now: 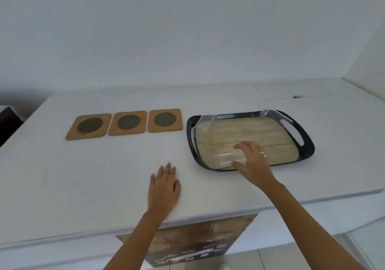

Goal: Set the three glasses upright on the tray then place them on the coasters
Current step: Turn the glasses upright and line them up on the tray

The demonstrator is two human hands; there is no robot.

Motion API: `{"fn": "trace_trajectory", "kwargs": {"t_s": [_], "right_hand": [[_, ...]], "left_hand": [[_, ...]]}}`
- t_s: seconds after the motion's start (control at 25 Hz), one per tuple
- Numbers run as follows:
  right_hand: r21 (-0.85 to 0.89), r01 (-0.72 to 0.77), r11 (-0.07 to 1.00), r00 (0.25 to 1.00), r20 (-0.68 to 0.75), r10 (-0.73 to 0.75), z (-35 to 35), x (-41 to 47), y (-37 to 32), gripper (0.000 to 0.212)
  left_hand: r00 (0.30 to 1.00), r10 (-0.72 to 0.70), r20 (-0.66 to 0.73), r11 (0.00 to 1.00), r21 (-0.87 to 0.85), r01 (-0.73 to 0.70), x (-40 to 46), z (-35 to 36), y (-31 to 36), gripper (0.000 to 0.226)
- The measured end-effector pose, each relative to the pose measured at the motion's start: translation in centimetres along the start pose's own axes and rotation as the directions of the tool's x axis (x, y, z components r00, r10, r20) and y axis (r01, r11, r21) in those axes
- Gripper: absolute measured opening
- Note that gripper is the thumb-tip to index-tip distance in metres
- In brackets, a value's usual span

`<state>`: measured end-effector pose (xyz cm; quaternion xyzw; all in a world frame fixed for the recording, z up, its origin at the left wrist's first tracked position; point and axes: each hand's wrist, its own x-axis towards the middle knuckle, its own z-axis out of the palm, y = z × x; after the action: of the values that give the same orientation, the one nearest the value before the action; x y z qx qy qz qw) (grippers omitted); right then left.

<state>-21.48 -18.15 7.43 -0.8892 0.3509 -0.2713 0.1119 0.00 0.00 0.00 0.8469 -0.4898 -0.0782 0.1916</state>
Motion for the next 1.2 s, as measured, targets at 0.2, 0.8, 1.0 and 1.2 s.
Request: {"fn": "trace_trajectory", "kwargs": {"t_s": [0.2, 0.8, 1.0, 1.2], "right_hand": [[0.01, 0.038, 0.999, 0.886, 0.463, -0.038, -0.3, 4.1, 4.0, 0.058], [-0.104, 0.26, 0.96, 0.805, 0.572, -0.156, 1.8, 6.8, 5.3, 0.068], [0.277, -0.215, 0.937, 0.93, 0.35, 0.11, 1.0, 7.7, 7.2, 0.063], [0.506, -0.399, 0.764, 0.915, 0.175, 0.362, 1.8, 8.1, 9.3, 0.07]], "left_hand": [[0.998, -0.049, -0.031, 0.989, 0.136, 0.053, 4.1, 1.4, 0.5, 0.061], [0.995, -0.097, -0.025, 0.976, 0.193, 0.1, 8.3, 1.9, 1.1, 0.072], [0.997, -0.074, -0.005, 0.981, 0.18, 0.074, 9.1, 1.8, 0.9, 0.072], [0.998, -0.068, -0.01, 0.984, 0.163, 0.068, 9.7, 1.9, 0.7, 0.071]]}}
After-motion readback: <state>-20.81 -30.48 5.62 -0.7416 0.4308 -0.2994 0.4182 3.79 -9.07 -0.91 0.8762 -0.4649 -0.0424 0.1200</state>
